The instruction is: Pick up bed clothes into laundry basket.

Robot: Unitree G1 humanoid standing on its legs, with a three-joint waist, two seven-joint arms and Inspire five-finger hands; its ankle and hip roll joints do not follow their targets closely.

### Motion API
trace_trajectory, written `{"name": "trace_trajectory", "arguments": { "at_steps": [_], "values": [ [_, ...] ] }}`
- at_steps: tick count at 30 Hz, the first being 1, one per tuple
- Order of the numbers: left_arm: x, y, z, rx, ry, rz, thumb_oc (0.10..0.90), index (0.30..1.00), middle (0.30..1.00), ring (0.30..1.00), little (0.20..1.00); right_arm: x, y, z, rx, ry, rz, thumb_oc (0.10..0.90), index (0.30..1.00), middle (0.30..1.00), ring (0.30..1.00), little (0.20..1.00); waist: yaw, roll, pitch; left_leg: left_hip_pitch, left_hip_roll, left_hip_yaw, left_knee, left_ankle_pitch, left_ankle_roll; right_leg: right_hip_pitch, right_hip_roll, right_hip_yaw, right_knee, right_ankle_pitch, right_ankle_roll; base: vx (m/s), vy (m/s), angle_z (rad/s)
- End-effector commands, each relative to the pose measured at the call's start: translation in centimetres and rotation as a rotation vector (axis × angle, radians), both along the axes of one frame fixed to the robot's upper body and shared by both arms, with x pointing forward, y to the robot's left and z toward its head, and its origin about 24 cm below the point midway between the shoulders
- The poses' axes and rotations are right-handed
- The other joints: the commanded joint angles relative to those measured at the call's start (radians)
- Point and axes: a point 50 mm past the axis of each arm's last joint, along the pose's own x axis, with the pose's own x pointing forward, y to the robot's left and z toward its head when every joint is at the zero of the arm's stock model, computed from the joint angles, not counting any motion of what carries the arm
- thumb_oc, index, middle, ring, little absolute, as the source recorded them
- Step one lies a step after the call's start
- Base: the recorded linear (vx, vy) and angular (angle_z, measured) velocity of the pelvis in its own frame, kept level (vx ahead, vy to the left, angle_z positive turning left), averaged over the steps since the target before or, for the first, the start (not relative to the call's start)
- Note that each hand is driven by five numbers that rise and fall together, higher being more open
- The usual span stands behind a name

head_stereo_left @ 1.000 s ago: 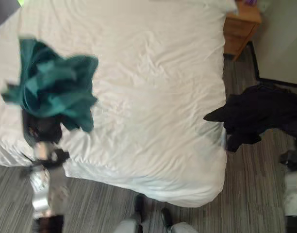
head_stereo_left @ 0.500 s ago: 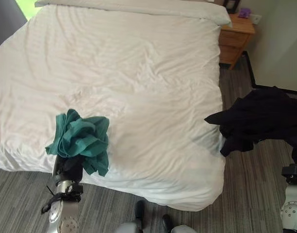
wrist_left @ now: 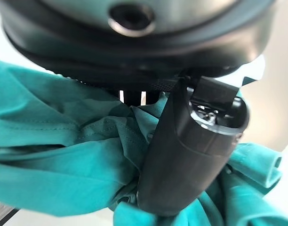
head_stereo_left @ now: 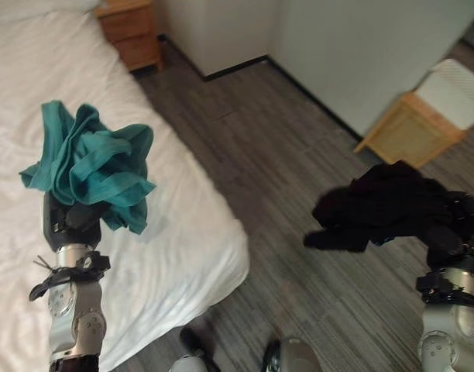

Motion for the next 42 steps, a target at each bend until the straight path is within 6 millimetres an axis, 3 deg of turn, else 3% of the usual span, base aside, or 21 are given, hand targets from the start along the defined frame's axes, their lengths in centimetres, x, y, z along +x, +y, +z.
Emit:
{"name": "trace_trajectory", "arguments": {
  "at_steps": [1,4,5,6,7,8,9,10,12,13,15,17,23,30,31,36,42],
  "values": [
    [-1.6,-1.1,5.8,0.18,-0.28,-0.009,0.4,0.3,0.3,0.3,0.3,1.4,0.2,7.4,-0.142,-0.321,0.036,0.4,0.3,0.3,0.3,0.3,0.071,0.029,-0.104,-0.063,-0.073,0.073,-0.249,0.091,-0.111,0.061,0.034,0.112,-0.158,-0.176,0.077,-0.41,-0.675,-1.45],
    [-1.2,-1.7,4.8,0.135,-0.258,-0.037,0.4,0.3,0.3,0.3,0.3,1.3,0.5,6.9,-0.112,-0.308,0.07,0.4,0.3,0.3,0.3,0.3,0.054,0.037,-0.093,-0.059,0.023,0.1,-0.241,0.18,-0.197,0.085,0.111,0.159,-0.284,-0.214,0.044,-0.22,-0.386,-1.63],
    [-0.8,-2.0,4.4,0.108,-0.254,-0.046,0.4,0.3,0.3,0.3,0.3,1.3,0.9,7.1,-0.115,-0.315,0.091,0.4,0.3,0.3,0.3,0.3,0.05,0.049,-0.083,-0.049,0.043,0.076,-0.249,0.202,-0.218,0.095,0.137,0.166,-0.308,-0.208,0.034,-0.21,-0.36,-0.56],
    [-0.5,-2.4,3.9,0.08,-0.241,-0.044,0.4,0.3,0.3,0.3,0.3,1.6,1.5,7.1,-0.113,-0.314,0.125,0.4,0.3,0.3,0.3,0.3,0.058,0.048,-0.068,-0.055,0.013,-0.044,-0.238,0.181,-0.218,0.092,0.139,0.206,-0.312,-0.212,0.027,-0.14,-0.181,-0.59],
    [-0.5,-2.4,3.9,0.08,-0.241,-0.044,0.4,0.3,0.3,0.3,0.3,1.6,1.5,7.1,-0.113,-0.314,0.125,0.4,0.3,0.3,0.3,0.3,0.058,0.048,-0.068,-0.055,0.013,-0.044,-0.238,0.181,-0.218,0.092,0.139,0.206,-0.312,-0.212,0.027,-0.13,-0.171,-0.65],
    [-0.8,-2.3,2.8,0.055,-0.205,-0.024,0.4,0.3,0.3,0.3,0.3,2.0,2.2,6.9,-0.078,-0.324,0.177,0.4,0.3,0.3,0.3,0.3,0.107,0.045,-0.04,-0.062,-0.109,-0.427,-0.169,0.122,-0.186,0.058,0.145,0.289,-0.295,-0.192,0.011,-0.12,-0.24,-0.76],
    [-1.1,-2.4,2.3,0.032,-0.195,-0.019,0.4,0.3,0.3,0.3,0.3,2.1,2.7,6.8,-0.054,-0.338,0.19,0.4,0.3,0.3,0.3,0.3,0.111,0.037,-0.033,-0.054,-0.158,-0.543,-0.108,0.062,-0.17,0.035,0.146,0.337,-0.291,-0.176,0.003,-0.13,-0.302,-1.72],
    [-1.1,-2.5,2.1,0.01,-0.189,-0.025,0.4,0.3,0.3,0.3,0.3,2.0,2.6,6.6,-0.021,-0.345,0.181,0.4,0.3,0.3,0.3,0.3,0.097,0.036,-0.038,-0.043,-0.175,-0.568,-0.083,0.016,-0.163,0.024,0.153,0.362,-0.296,-0.17,-0.001,-0.11,-0.241,-2.08],
    [-1.8,-2.5,1.9,0.022,-0.183,-0.005,0.4,0.3,0.3,0.3,0.3,2.3,3.4,5.5,0.004,-0.318,0.204,0.4,0.3,0.3,0.3,0.3,0.12,0.031,-0.046,-0.025,-0.311,-0.723,-0.008,-0.051,-0.132,-0.014,0.182,0.464,-0.3,-0.133,-0.016,-0.05,-0.171,-2.01],
    [-2.1,-2.4,1.8,0.026,-0.176,0.008,0.4,0.3,0.3,0.3,0.3,2.0,3.2,5.3,-0.015,-0.297,0.19,0.4,0.3,0.3,0.3,0.3,0.127,0.036,-0.056,-0.014,-0.351,-0.75,-0.028,-0.089,-0.115,-0.014,0.201,0.513,-0.315,-0.129,-0.016,0.06,-0.119,-2.22],
    [-2.5,-1.9,1.6,0.045,-0.161,0.036,0.4,0.3,0.3,0.3,0.3,1.5,2.7,5.4,-0.096,-0.268,0.142,0.4,0.3,0.3,0.3,0.3,0.12,0.048,-0.075,0.008,-0.404,-0.77,-0.111,-0.119,-0.084,-0.015,0.232,0.569,-0.345,-0.111,-0.012,0.07,-0.018,-1.91],
    [-2.1,-2.1,1.5,0.039,-0.162,0.029,0.4,0.3,0.3,0.3,0.3,1.0,2.3,5.2,-0.126,-0.252,0.112,0.4,0.3,0.3,0.3,0.3,0.102,0.064,-0.083,0.031,-0.426,-0.771,-0.176,-0.107,-0.068,-0.032,0.252,0.598,-0.348,-0.097,-0.007,-0.01,0.06,-0.92],
    [-0.6,-4.1,1.0,-0.002,-0.168,-0.071,0.4,0.3,0.3,0.3,0.3,-1.2,1.4,2.9,-0.096,-0.17,0.044,0.4,0.3,0.3,0.3,0.3,-0.006,0.092,-0.122,0.09,-0.42,-0.754,-0.322,-0.045,-0.049,-0.058,0.27,0.628,-0.335,-0.098,-0.016,0.0,0.096,-0.24],
    [-1.0,-4.5,-0.3,-0.022,-0.113,-0.075,0.4,0.3,0.3,0.3,0.3,-1.6,1.3,2.9,-0.117,-0.168,0.026,0.4,0.3,0.3,0.3,0.3,-0.031,0.092,-0.145,0.127,-0.413,-0.717,-0.363,-0.044,-0.04,-0.056,0.278,0.671,-0.346,-0.092,-0.01,0.02,0.041,-0.17],
    [1.9,-3.6,-0.2,0.265,0.079,0.026,0.4,0.3,0.3,0.3,0.3,-0.4,0.4,-0.6,-0.04,0.011,-0.001,0.4,0.3,0.3,0.3,0.3,0.0,0.088,-0.109,0.173,-0.389,-0.575,-0.348,-0.08,-0.051,-0.072,0.176,0.436,-0.255,-0.113,0.039,0.06,0.008,-0.01],
    [1.8,-3.7,-0.4,0.251,0.087,0.012,0.4,0.3,0.3,0.3,0.3,-0.1,0.4,-0.8,-0.04,0.033,0.012,0.4,0.3,0.3,0.3,0.3,0.01,0.084,-0.127,0.182,-0.391,-0.589,-0.374,-0.072,-0.053,-0.053,0.178,0.433,-0.281,-0.111,0.04,0.06,0.001,0.01],
    [2.9,-3.8,1.5,0.289,0.024,-0.005,0.4,0.3,0.3,0.3,0.3,3.6,1.2,3.0,-0.207,-0.013,0.136,0.4,0.3,0.3,0.3,0.3,0.05,0.067,-0.132,0.176,-0.399,-0.612,-0.382,-0.066,-0.051,-0.05,0.168,0.419,-0.276,-0.112,0.045,0.04,0.008,0.05]
  ]
}}
